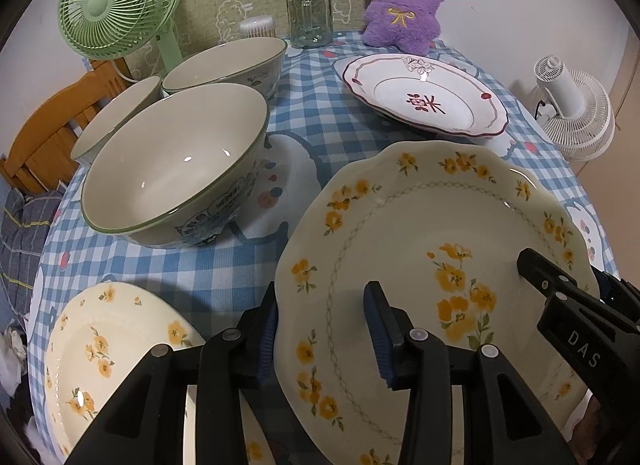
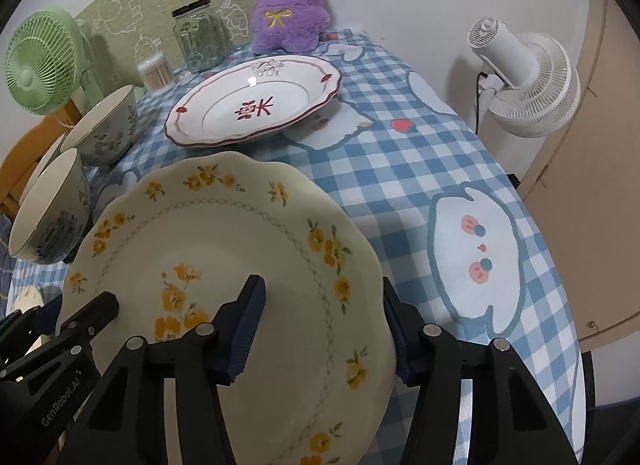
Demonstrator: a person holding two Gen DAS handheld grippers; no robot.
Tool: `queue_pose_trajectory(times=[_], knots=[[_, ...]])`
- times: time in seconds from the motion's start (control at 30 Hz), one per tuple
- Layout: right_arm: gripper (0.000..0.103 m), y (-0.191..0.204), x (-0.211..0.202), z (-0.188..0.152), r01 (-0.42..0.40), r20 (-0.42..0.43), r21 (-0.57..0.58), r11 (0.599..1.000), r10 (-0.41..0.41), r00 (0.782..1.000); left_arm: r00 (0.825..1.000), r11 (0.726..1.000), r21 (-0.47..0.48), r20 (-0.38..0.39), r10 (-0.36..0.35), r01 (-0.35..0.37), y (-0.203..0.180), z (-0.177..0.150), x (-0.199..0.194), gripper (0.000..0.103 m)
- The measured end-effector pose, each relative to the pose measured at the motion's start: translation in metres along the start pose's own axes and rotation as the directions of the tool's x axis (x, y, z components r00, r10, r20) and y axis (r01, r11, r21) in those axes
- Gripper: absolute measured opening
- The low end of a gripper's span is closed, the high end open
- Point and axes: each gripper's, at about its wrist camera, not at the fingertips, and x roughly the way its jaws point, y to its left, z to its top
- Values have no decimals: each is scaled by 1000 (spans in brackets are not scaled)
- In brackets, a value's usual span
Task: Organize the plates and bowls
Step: 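Lift the scalloped plate with the right tool and carry it aside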
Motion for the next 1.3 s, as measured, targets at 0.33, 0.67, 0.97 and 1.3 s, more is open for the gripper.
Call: queue_pose_trajectory(times=[0.33, 0.67, 0.97, 1.3], knots=[[52, -12, -11, -4, 33, 13, -7, 999, -33, 999, 1000, 1000, 7, 12, 7, -7, -12, -6, -7, 40], [48, -42, -25, -17, 56, 24, 27, 998, -57, 998, 1000, 999, 44, 16, -8, 7, -39, -15, -16, 38], [48, -72, -34, -28, 75, 29, 69, 995, -77, 997, 1000, 996, 88, 19, -21, 19, -67, -21, -22, 38], [48, -99, -41, -38, 82, 34, 114, 990, -86, 996, 999, 991, 128, 8, -39, 37, -92, -30, -25, 38]])
